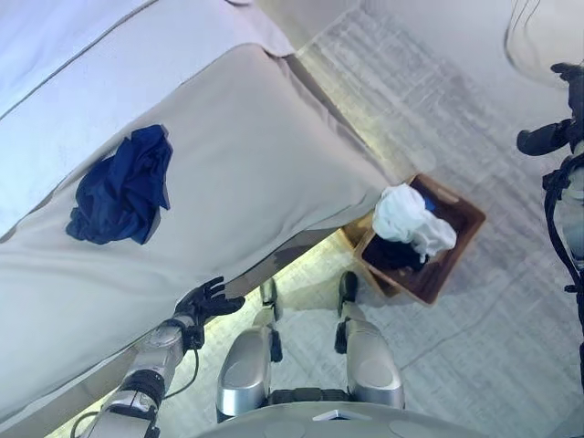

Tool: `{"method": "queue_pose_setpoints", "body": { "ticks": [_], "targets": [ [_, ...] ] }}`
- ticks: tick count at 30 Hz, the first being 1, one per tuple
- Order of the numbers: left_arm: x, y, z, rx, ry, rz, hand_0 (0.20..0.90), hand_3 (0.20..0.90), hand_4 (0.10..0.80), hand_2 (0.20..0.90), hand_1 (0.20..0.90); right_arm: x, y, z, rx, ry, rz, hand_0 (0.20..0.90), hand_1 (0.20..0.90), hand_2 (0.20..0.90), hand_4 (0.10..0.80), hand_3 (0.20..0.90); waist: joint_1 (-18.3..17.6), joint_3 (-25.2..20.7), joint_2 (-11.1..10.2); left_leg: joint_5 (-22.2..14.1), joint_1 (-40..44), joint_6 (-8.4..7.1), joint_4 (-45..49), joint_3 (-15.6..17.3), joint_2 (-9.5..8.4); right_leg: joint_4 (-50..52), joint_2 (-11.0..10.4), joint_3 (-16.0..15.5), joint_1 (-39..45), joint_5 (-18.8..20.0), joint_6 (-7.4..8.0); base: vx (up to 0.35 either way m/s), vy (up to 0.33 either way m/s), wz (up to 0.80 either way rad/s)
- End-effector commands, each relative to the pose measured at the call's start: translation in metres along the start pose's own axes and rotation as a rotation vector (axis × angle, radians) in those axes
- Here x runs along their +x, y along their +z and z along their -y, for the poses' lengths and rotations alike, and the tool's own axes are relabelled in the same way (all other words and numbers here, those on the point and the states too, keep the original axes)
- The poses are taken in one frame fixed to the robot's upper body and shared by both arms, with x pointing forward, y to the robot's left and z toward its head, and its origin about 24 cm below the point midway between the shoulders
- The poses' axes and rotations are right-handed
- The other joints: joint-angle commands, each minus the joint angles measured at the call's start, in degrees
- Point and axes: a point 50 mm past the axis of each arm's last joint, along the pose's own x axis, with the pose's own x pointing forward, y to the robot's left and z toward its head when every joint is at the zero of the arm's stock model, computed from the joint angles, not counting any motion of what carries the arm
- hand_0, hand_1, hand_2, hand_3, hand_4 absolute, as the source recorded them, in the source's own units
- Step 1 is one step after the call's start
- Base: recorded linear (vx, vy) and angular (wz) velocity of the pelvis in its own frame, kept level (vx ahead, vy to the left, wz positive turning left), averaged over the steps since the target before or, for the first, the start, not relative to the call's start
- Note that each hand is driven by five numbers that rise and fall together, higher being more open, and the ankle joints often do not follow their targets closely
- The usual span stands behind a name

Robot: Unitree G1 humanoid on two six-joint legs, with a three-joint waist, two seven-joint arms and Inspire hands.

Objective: Pick up the clothes from the bed and place them into the basket

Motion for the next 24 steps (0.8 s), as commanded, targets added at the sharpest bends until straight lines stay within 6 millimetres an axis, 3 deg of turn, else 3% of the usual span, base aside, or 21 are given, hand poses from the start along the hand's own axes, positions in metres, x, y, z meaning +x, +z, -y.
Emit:
{"method": "queue_pose_setpoints", "body": {
  "ticks": [1, 3, 4, 6, 8, 11, 16, 24],
  "targets": [
    [-0.020, -0.051, -0.031, 0.087, 0.078, -0.180, 0.900, 0.900, 0.800, 0.900, 0.900, 0.001, 0.062, 0.006, -0.065, 0.016, 0.335, 0.900, 0.900, 0.900, 0.800, 0.900, 5.9, -10.6, -2.8, -8.6, -2.2, 2.63, 6.2, -0.9, -2.99, 8.0, -1.1, -1.1, -1.4, -5.9, 1.48, 0.096, 0.199, 0.25],
    [-0.019, -0.052, -0.033, 0.108, 0.080, -0.194, 0.900, 0.900, 0.800, 0.900, 0.900, 0.003, 0.080, -0.013, 0.036, 0.110, 0.377, 0.900, 0.900, 0.900, 0.800, 0.900, 7.8, -10.1, -3.3, -9.3, -2.6, 3.00, 8.0, -2.2, -3.31, 9.1, -1.7, -2.5, -0.7, -6.6, 1.43, 0.038, 0.095, 0.36],
    [-0.019, -0.049, -0.035, 0.135, 0.082, -0.200, 0.900, 0.900, 0.800, 0.900, 0.900, 0.005, 0.095, -0.036, 0.084, 0.186, 0.412, 0.900, 0.900, 0.900, 0.800, 0.900, 9.8, -9.5, -4.0, -9.6, -3.7, 3.30, 9.6, -3.5, -3.55, 9.9, -2.2, -4.0, -0.6, -6.7, 1.29, 0.017, 0.054, 0.35],
    [-0.016, -0.042, -0.036, 0.152, 0.080, -0.188, 0.900, 0.900, 0.800, 0.900, 0.900, 0.006, 0.111, -0.059, 0.108, 0.264, 0.457, 0.900, 0.900, 0.900, 0.800, 0.900, 12.6, -7.9, -4.5, -10.1, -5.2, 3.62, 11.6, -5.5, -3.94, 10.9, -2.9, -5.8, 0.0, -7.0, 1.01, -0.014, 0.046, 0.46],
    [-0.015, -0.035, -0.037, 0.156, 0.078, -0.173, 0.900, 0.900, 0.800, 0.900, 0.900, 0.006, 0.119, -0.071, 0.150, 0.330, 0.449, 0.900, 0.900, 0.900, 0.800, 0.900, 14.1, -6.7, -4.9, -10.2, -6.3, 3.75, 12.4, -6.6, -4.16, 11.2, -3.2, -6.8, 0.3, -6.9, 0.88, -0.037, 0.019, 0.66],
    [-0.009, -0.011, -0.041, 0.156, 0.074, -0.107, 0.900, 0.900, 0.800, 0.900, 0.900, 0.014, 0.129, -0.092, 0.101, 0.356, 0.412, 0.900, 0.900, 0.900, 0.800, 0.900, 18.1, -3.8, -5.7, -9.8, -10.5, 3.72, 14.3, -9.2, -4.51, 11.7, -3.6, -9.1, 0.0, -6.8, 0.63, -0.102, -0.022, 0.77],
    [-0.004, 0.016, -0.038, 0.140, 0.050, -0.030, 0.900, 0.900, 0.800, 0.900, 0.900, 0.030, 0.152, -0.089, -0.031, 0.233, 0.369, 0.900, 0.900, 0.900, 0.800, 0.900, 24.6, 0.3, -5.7, -9.0, -15.6, 2.76, 14.0, -13.3, -4.47, 12.6, -3.3, -12.6, -1.0, -8.3, 0.63, -0.057, -0.038, 0.52],
    [-0.004, 0.019, -0.035, 0.097, 0.031, 0.029, 0.900, 0.900, 0.800, 0.900, 0.900, 0.046, 0.175, -0.063, -0.182, -0.035, 0.287, 0.900, 0.900, 0.900, 0.800, 0.900, 31.9, 4.3, -5.2, -6.1, -20.0, 2.25, 11.9, -16.6, -4.83, 15.3, -3.8, -20.1, -2.7, -9.3, 0.71, 0.010, -0.004, 0.44]
  ]
}}
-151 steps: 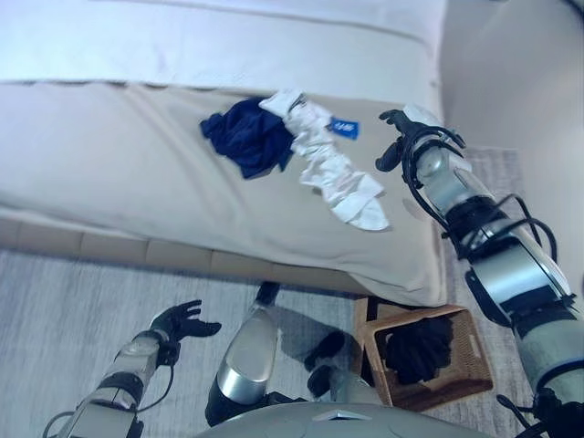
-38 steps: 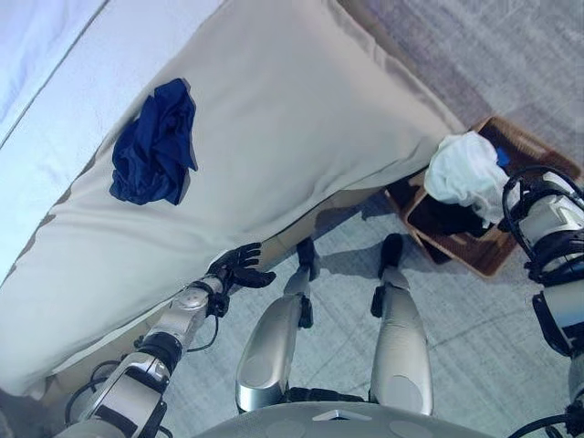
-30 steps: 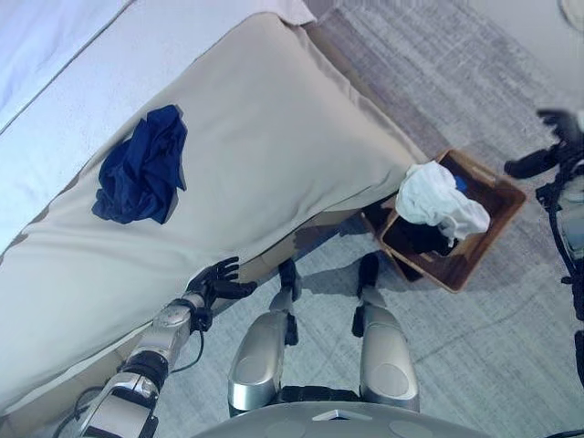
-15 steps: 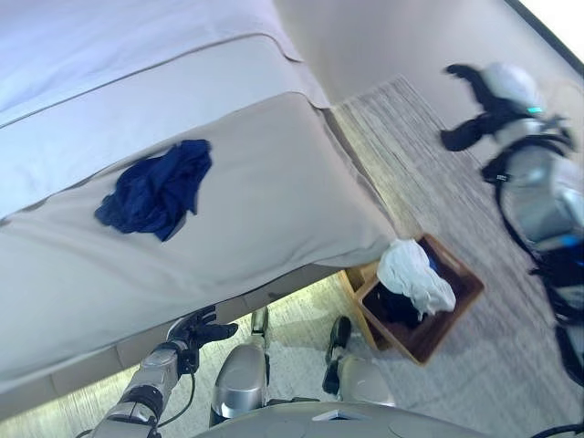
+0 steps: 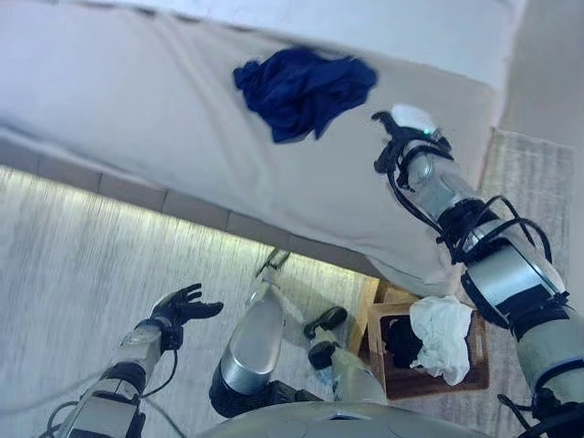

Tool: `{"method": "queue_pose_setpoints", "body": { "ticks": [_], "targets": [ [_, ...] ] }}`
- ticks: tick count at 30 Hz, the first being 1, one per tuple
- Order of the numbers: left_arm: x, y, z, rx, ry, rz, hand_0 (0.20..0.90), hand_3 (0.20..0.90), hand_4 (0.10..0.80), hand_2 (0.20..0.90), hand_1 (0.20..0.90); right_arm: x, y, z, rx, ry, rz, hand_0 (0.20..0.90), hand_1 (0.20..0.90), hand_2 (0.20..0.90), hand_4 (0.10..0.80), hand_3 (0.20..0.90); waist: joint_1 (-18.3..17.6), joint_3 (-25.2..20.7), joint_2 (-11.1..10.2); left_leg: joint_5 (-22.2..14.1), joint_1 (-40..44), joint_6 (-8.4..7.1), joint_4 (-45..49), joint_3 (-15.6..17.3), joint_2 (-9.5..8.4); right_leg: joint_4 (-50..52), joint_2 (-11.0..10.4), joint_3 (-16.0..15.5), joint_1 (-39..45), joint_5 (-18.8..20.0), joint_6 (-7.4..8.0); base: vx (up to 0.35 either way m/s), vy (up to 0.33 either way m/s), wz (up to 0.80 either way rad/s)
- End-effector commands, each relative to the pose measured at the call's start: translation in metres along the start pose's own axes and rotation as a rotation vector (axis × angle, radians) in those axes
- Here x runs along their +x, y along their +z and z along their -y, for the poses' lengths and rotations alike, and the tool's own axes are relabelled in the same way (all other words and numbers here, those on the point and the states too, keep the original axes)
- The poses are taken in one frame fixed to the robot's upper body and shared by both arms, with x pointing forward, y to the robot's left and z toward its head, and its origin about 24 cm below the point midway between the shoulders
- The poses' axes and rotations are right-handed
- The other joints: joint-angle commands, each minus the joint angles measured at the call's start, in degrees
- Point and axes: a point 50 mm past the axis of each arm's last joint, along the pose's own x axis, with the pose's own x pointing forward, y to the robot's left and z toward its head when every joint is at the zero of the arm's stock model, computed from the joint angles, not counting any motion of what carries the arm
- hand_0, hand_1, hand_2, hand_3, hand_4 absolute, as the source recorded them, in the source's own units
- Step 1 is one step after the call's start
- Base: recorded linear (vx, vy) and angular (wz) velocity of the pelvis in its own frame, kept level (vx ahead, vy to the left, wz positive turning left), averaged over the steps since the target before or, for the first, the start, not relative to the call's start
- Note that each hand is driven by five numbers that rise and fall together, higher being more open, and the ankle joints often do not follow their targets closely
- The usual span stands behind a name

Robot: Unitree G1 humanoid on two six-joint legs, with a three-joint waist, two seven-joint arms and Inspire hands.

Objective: Pick up the clothes from the bed and place them into the basket

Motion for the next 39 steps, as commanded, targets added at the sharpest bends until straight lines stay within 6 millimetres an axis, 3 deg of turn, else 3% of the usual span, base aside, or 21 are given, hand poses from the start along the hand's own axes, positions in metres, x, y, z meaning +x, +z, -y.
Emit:
{"method": "queue_pose_setpoints", "body": {
  "ticks": [1, 6, 12, 21, 31, 32, 33, 34, 39],
  "targets": [
    [-0.007, -0.019, -0.005, -0.001, -0.022, -0.007, 0.900, 0.900, 0.800, 0.900, 0.900, 0.007, 0.026, 0.064, -0.126, -0.291, 0.008, 0.900, 0.900, 0.900, 0.800, 0.900, 2.7, 0.1, 0.3, -3.6, 2.5, 4.72, -2.2, 4.4, -1.06, 10.4, -2.2, 0.9, 2.8, -5.3, -0.07, 0.027, 0.017, 0.38],
    [-0.007, -0.022, 0.002, -0.012, -0.055, 0.016, 0.900, 0.900, 0.800, 0.900, 0.900, 0.010, 0.009, 0.056, -0.087, -0.275, -0.158, 0.900, 0.900, 0.900, 0.800, 0.900, 4.9, 0.5, 1.3, -2.3, 1.8, 4.60, -4.0, 2.8, -1.03, 11.7, -2.7, -1.4, 2.4, -6.3, -0.03, 0.027, 0.014, 0.33],
    [-0.006, -0.020, 0.014, -0.012, -0.104, 0.048, 0.900, 0.900, 0.800, 0.900, 0.900, 0.010, 0.008, 0.059, -0.060, -0.334, -0.182, 0.900, 0.900, 0.900, 0.800, 0.900, 5.5, 0.4, 2.8, -0.9, 1.6, 4.25, -5.8, 2.1, -0.99, 13.0, -3.5, -2.2, 2.3, -7.4, -0.10, 0.015, 0.037, 0.16],
    [-0.007, -0.023, 0.022, -0.049, -0.134, 0.064, 0.900, 0.900, 0.800, 0.900, 0.900, 0.010, 0.038, 0.072, -0.124, -0.363, -0.053, 0.900, 0.900, 0.900, 0.800, 0.900, 6.3, 0.7, 4.0, -0.9, -0.7, 4.20, -3.7, 1.8, -1.35, 16.3, -5.7, -2.4, 0.9, -7.7, 0.21, 0.015, 0.055, 0.07],
    [-0.014, -0.028, 0.006, -0.054, -0.150, 0.067, 0.900, 0.900, 0.800, 0.900, 0.900, 0.008, 0.093, 0.072, -0.093, -0.156, 0.233, 0.900, 0.900, 0.900, 0.800, 0.900, 9.2, 0.7, 3.5, -1.0, -5.4, 4.09, -0.8, 0.6, -1.69, 18.5, -6.4, -5.1, -2.7, -6.5, 1.27, 0.036, -0.006, 0.06],
    [-0.015, -0.029, 0.004, -0.049, -0.151, 0.067, 0.900, 0.900, 0.800, 0.900, 0.900, 0.007, 0.099, 0.071, -0.090, -0.125, 0.259, 0.444, 0.444, 0.444, 0.267, 0.367, 9.5, 0.7, 3.5, -1.1, -6.0, 4.13, -0.3, 0.4, -1.86, 18.9, -6.5, -5.4, -3.1, -6.4, 1.48, 0.044, -0.020, 0.17],
    [-0.015, -0.030, 0.003, -0.045, -0.152, 0.066, 0.900, 0.900, 0.800, 0.900, 0.900, 0.007, 0.101, 0.071, -0.074, -0.122, 0.259, 0.345, 0.345, 0.345, 0.152, 0.252, 9.7, 0.7, 3.4, -1.1, -6.4, 4.13, 0.1, 0.4, -1.93, 19.3, -6.6, -5.7, -3.6, -6.1, 1.65, 0.037, -0.017, 0.15],
    [-0.016, -0.030, 0.003, -0.046, -0.151, 0.066, 0.900, 0.900, 0.800, 0.900, 0.900, 0.006, 0.102, 0.071, -0.068, -0.121, 0.259, 0.300, 0.300, 0.300, 0.100, 0.200, 9.7, 0.7, 3.4, -1.2, -6.6, 4.13, 0.3, 0.4, -1.95, 19.4, -6.6, -5.7, -3.7, -6.0, 1.72, 0.026, -0.010, 0.04],
    [-0.017, -0.031, 0.000, -0.037, -0.149, 0.076, 0.900, 0.900, 0.800, 0.900, 0.900, 0.005, 0.112, 0.073, -0.068, -0.151, 0.276, 0.300, 0.300, 0.300, 0.100, 0.200, 9.9, 0.7, 3.0, -1.6, -7.2, 4.19, 0.9, 0.6, -2.01, 19.3, -6.4, -5.9, -4.1, -5.2, 2.20, 0.012, -0.011, -0.03]
  ]
}}
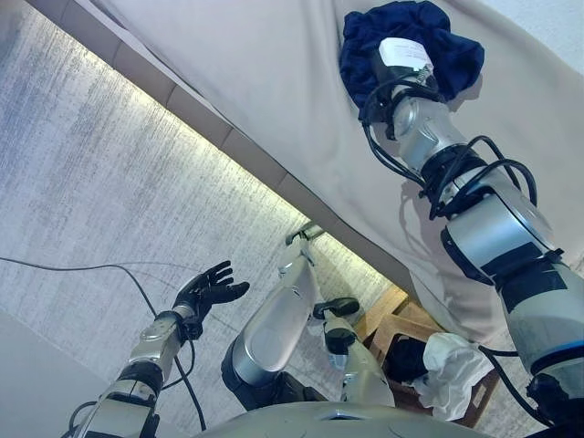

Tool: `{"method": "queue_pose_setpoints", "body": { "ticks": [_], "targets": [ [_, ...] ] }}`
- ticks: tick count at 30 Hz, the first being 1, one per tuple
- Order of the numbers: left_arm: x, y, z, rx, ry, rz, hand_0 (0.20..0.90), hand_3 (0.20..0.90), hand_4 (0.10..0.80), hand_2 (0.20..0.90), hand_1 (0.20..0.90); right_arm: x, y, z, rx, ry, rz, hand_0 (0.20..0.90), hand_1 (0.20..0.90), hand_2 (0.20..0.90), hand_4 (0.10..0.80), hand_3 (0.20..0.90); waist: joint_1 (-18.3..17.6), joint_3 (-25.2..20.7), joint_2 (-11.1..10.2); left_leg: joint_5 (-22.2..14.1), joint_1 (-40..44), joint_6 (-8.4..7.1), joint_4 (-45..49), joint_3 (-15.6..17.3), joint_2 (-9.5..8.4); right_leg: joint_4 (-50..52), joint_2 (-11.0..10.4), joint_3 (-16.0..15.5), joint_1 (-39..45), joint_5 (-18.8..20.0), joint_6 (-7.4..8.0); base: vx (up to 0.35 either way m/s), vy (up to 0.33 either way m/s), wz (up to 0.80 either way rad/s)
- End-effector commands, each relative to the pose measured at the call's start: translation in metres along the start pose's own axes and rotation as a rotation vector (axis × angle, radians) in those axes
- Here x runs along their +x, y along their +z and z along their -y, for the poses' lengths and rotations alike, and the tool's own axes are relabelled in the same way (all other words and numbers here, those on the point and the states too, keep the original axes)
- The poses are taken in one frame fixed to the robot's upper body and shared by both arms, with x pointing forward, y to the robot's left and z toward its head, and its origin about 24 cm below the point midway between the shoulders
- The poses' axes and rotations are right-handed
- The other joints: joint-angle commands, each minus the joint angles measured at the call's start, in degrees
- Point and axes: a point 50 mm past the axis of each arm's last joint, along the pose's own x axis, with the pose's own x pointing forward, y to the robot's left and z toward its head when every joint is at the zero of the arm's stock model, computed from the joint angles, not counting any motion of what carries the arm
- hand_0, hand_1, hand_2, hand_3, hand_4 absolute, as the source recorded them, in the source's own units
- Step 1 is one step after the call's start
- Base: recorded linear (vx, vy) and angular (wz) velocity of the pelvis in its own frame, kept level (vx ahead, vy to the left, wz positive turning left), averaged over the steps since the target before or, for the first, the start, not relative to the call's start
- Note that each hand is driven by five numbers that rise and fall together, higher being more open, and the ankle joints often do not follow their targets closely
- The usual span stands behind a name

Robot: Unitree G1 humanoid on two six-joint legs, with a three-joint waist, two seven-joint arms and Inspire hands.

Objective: Pick up the clothes from the bed and place them into the basket

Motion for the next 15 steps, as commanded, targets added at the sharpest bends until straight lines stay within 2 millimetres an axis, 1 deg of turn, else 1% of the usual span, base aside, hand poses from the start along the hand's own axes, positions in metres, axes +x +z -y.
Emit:
{"method": "queue_pose_setpoints", "body": {
  "ticks": [1, 6, 10, 11, 13, 14, 15],
  "targets": [
    [-0.027, -0.029, -0.031, 0.068, 0.053, -0.076, 0.900, 0.900, 0.800, 0.900, 0.900, -0.002, 0.048, 0.033, -0.014, -0.129, 0.165, 0.300, 0.300, 0.300, 0.100, 0.200, 1.8, -0.1, 1.6, 1.1, 4.1, 5.68, -7.9, 7.8, 1.13, 9.7, -4.2, 0.4, 1.9, 1.6, 0.95, 0.000, 0.000, 0.00],
    [-0.028, -0.026, -0.034, 0.080, 0.074, -0.063, 0.900, 0.900, 0.800, 0.900, 0.900, -0.003, 0.043, 0.042, 0.036, -0.225, 0.148, 0.300, 0.300, 0.300, 0.100, 0.200, 0.8, -0.1, 0.6, 0.2, 5.0, 5.88, -7.9, 8.3, 1.54, 8.9, -3.7, 1.5, 2.0, 2.7, 1.41, 0.014, -0.039, -0.07],
    [-0.030, -0.030, -0.036, 0.077, 0.116, -0.068, 0.900, 0.900, 0.800, 0.900, 0.900, -0.011, 0.035, 0.074, 0.222, -0.515, 0.153, 0.300, 0.300, 0.300, 0.100, 0.200, -1.5, -0.1, -0.9, -1.1, 8.1, 5.83, -8.7, 9.9, 2.81, 7.1, -3.2, 3.8, 3.5, 4.0, 1.59, 0.002, -0.032, -0.22],
    [-0.031, -0.032, -0.038, 0.074, 0.130, -0.071, 0.900, 0.900, 0.800, 0.900, 0.900, -0.015, 0.033, 0.085, 0.254, -0.606, 0.167, 0.300, 0.300, 0.300, 0.100, 0.200, -2.2, -0.1, -1.3, -1.4, 9.1, 5.81, -9.1, 10.5, 3.08, 6.5, -3.0, 4.5, 4.2, 4.2, 1.55, 0.007, -0.034, -0.32],
    [-0.033, -0.035, -0.041, 0.069, 0.154, -0.079, 0.900, 0.900, 0.800, 0.900, 0.900, -0.022, 0.028, 0.101, 0.290, -0.734, 0.193, 0.300, 0.300, 0.300, 0.100, 0.200, -3.2, -0.1, -2.0, -1.8, 10.9, 5.81, -9.8, 11.2, 3.56, 5.3, -2.6, 5.8, 5.4, 4.5, 1.50, 0.010, -0.038, -0.36],
    [-0.034, -0.038, -0.042, 0.072, 0.172, -0.086, 0.900, 0.900, 0.800, 0.900, 0.900, -0.029, 0.021, 0.116, 0.318, -0.845, 0.205, 0.300, 0.300, 0.300, 0.100, 0.200, -4.2, -0.1, -2.6, -2.3, 12.6, 5.87, -10.3, 12.0, 3.90, 4.5, -2.5, 6.8, 6.4, 4.7, 1.45, 0.015, -0.037, -0.42],
    [-0.035, -0.039, -0.043, 0.077, 0.178, -0.091, 0.900, 0.900, 0.800, 0.900, 0.900, -0.032, 0.017, 0.121, 0.333, -0.893, 0.207, 0.300, 0.300, 0.300, 0.100, 0.200, -4.6, -0.1, -2.8, -2.5, 13.4, 5.89, -10.7, 12.4, 4.01, 4.0, -2.4, 7.4, 7.0, 4.9, 1.46, 0.046, -0.036, -0.46]
  ]
}}
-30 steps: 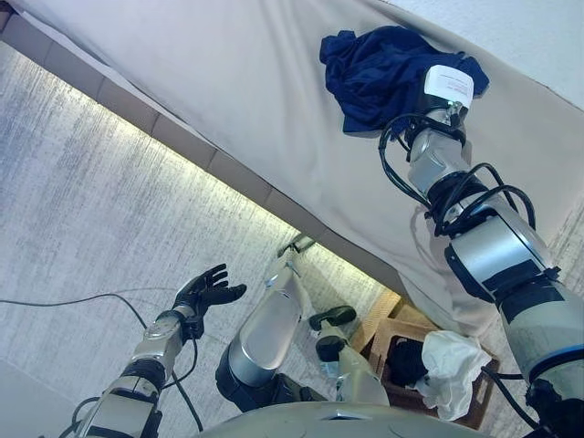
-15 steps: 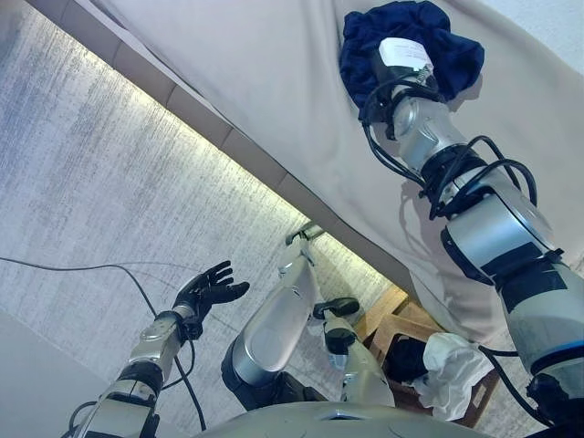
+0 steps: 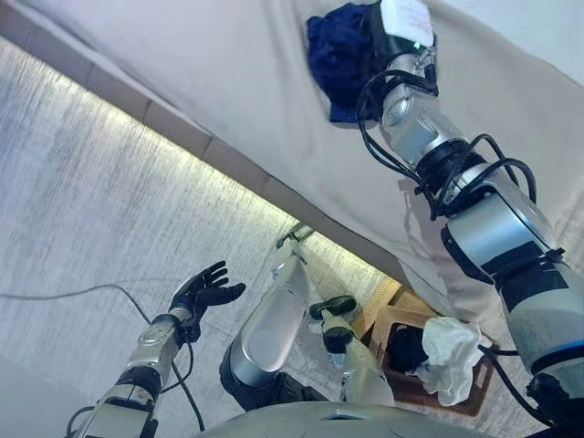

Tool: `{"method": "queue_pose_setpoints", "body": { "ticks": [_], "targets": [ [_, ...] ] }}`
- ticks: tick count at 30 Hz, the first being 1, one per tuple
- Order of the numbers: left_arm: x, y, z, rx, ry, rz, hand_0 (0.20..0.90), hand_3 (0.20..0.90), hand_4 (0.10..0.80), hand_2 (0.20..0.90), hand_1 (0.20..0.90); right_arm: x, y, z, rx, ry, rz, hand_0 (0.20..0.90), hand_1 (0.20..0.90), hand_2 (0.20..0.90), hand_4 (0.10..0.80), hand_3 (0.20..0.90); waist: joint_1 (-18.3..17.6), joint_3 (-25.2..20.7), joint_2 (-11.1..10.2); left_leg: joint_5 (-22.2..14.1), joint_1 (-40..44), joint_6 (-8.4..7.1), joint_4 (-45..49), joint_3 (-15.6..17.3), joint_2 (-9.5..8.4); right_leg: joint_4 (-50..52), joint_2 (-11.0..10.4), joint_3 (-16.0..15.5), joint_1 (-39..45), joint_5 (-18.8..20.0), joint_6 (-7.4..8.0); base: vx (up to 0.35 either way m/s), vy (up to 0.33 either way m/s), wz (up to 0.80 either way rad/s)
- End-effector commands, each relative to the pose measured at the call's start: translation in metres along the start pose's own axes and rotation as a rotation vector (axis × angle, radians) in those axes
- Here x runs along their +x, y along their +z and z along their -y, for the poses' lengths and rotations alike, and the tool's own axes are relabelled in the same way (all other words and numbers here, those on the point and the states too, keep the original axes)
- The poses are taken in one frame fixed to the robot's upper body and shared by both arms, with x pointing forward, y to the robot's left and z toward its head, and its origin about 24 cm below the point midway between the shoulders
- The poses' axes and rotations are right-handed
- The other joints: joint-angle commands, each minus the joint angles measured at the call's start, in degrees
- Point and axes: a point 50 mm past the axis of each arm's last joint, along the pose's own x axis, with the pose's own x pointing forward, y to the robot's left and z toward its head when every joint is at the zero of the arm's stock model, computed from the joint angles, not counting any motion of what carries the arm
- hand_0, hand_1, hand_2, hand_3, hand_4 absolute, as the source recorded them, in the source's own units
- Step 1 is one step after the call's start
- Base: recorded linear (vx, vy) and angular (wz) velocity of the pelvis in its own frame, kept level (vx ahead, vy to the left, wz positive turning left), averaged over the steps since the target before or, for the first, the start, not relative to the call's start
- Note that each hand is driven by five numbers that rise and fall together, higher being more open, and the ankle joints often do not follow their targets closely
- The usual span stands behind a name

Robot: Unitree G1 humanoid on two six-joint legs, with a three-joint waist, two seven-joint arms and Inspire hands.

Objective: Pick up the clothes from the bed and place them into the basket

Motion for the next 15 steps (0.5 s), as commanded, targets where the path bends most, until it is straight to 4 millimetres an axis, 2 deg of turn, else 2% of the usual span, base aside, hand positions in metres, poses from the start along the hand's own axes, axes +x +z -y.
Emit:
{"method": "queue_pose_setpoints", "body": {
  "ticks": [1, 4, 6, 9, 10, 11, 15],
  "targets": [
    [-0.035, -0.044, -0.042, 0.071, 0.137, -0.138, 0.900, 0.900, 0.800, 0.900, 0.900, 0.010, 0.017, 0.095, 0.166, -0.540, 0.163, 0.300, 0.300, 0.300, 0.100, 0.200, -2.6, -1.3, -3.2, -2.8, 10.8, 5.45, -12.2, 7.8, 1.08, 4.8, -3.2, 4.7, 5.0, 3.8, 2.47, 0.085, -0.026, -0.44],
    [-0.048, -0.064, -0.052, 0.079, 0.189, -0.222, 0.900, 0.900, 0.800, 0.900, 0.900, -0.010, -0.001, 0.125, 0.314, -0.731, 0.183, 0.300, 0.300, 0.300, 0.100, 0.200, -6.3, -5.7, -3.9, -4.6, 15.2, 5.98, -13.5, 10.1, 1.48, 2.3, -2.2, 8.5, 7.1, 3.9, 2.43, 0.118, -0.020, -0.42],
    [-0.053, -0.074, -0.054, 0.094, 0.206, -0.275, 0.900, 0.900, 0.800, 0.900, 0.900, -0.021, -0.005, 0.138, 0.353, -0.801, 0.206, 0.300, 0.300, 0.300, 0.100, 0.200, -8.8, -8.7, -3.7, -5.2, 18.0, 6.25, -14.4, 11.6, 1.45, 0.6, -1.4, 10.2, 8.6, 3.5, 2.32, 0.119, -0.009, -0.70],
    [-0.057, -0.084, -0.053, 0.161, 0.210, -0.351, 0.900, 0.900, 0.800, 0.900, 0.900, -0.034, -0.008, 0.148, 0.298, -0.853, 0.224, 0.300, 0.300, 0.300, 0.100, 0.200, -11.7, -13.0, -3.2, -5.5, 21.4, 6.59, -16.0, 13.1, 0.94, -1.3, -0.5, 12.1, 10.7, 3.3, 2.38, 0.103, -0.050, -0.55],
    [-0.058, -0.089, -0.052, 0.195, 0.208, -0.390, 0.900, 0.900, 0.800, 0.900, 0.900, -0.040, -0.013, 0.151, 0.265, -0.863, 0.224, 0.300, 0.300, 0.300, 0.100, 0.200, -13.2, -14.9, -3.0, -4.3, 22.3, 7.10, -16.5, 13.8, 0.27, -2.1, -0.5, 12.6, 10.8, 4.6, 2.12, 0.042, -0.076, -0.45],
    [-0.060, -0.091, -0.052, 0.196, 0.212, -0.401, 0.900, 0.900, 0.800, 0.900, 0.900, -0.042, -0.014, 0.152, 0.260, -0.862, 0.227, 0.300, 0.300, 0.300, 0.100, 0.200, -13.6, -15.5, -3.0, -4.3, 22.8, 7.14, -17.0, 13.9, 0.27, -2.3, -0.3, 13.0, 11.0, 4.6, 2.14, 0.084, -0.074, -0.34],
    [-0.066, -0.103, -0.053, 0.257, 0.214, -0.507, 0.900, 0.900, 0.800, 0.900, 0.900, -0.057, -0.027, 0.165, 0.160, -0.882, 0.237, 0.300, 0.300, 0.300, 0.100, 0.200, -19.7, -21.6, -1.7, -3.6, 28.9, 7.35, -21.6, 17.1, 0.53, -4.9, 1.4, 17.5, 12.9, 4.4, 2.55, 0.113, -0.115, -0.30]
  ]
}}
